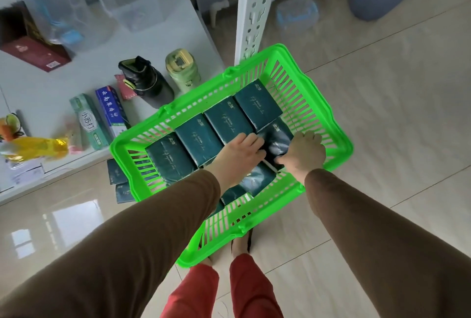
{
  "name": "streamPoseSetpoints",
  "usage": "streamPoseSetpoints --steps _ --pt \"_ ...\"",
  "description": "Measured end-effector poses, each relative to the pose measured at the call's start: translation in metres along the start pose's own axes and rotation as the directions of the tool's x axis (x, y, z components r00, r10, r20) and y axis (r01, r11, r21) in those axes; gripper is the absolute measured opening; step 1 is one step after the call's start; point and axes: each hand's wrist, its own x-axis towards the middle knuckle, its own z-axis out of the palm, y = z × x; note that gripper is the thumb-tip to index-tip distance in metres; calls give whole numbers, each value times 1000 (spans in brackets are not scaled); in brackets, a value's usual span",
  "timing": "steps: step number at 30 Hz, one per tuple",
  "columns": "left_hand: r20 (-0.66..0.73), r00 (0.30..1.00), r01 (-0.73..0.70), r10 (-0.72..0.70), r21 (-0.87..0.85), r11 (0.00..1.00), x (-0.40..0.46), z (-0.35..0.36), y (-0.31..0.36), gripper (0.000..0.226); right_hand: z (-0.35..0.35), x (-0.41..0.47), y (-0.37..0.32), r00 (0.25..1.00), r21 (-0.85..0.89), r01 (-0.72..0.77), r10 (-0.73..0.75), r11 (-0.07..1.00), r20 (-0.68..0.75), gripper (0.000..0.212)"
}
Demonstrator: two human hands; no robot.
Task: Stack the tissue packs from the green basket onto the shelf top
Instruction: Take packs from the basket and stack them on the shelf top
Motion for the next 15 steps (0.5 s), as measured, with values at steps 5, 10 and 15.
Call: streamPoseSetpoints --steps 5,10,15 --pt "104 989 116 -108 -67 991 -38 -7 10 50 -14 -34 -5 1000 413 -17 13 910 13 60" --pt "66 913 408 -403 -205 890 -108 -68 -12 53 -77 -93 -16 978 640 207 -146 740 -147 51" --pt "3 793 580 -609 -310 753 -239 -164 -74 68 -167 -175 -78 863 656 502 -379 563 -335 53"
